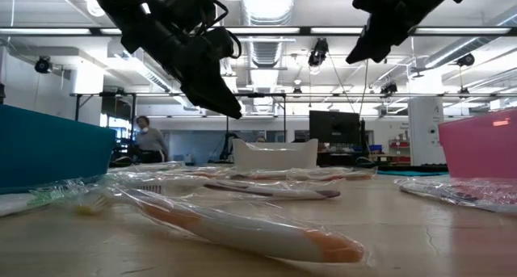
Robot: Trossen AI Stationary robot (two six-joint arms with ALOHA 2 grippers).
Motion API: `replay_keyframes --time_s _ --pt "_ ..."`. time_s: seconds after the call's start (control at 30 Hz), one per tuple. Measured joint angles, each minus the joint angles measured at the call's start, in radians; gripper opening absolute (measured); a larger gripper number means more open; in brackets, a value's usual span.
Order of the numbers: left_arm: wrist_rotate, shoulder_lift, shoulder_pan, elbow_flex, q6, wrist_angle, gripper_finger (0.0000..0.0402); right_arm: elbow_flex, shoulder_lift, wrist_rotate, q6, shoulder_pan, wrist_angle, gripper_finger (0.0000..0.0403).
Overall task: Pick & Place Toothbrushes
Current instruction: Put the orange toothbrush into the blue bin
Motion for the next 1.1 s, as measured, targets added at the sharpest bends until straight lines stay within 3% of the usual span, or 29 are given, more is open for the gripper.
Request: replay_keyframes --time_s 0.43,0.7,0.83,1.1 --pt "0.0 0.0 0.0 0.0 -0.012 0.011 0.023 -0.018 0.002 0.003 -0.002 0.044 0.069 0.0008" --pt "-0.005 0.002 -0.001 0.0 -0.106 -0.007 0.023 -0.018 0.002 0.003 -0.057 0.044 0.132 0.0008" --pt "-0.082 0.005 0.001 0.001 -0.245 -0.055 0.0229 -0.018 0.002 0.003 -0.053 0.043 0.165 0.0008" --pt "-0.265 0.011 0.003 0.09 -0.378 -0.295 0.0229 -0.03 0.003 0.003 -0.061 0.043 0.2 0.0008"
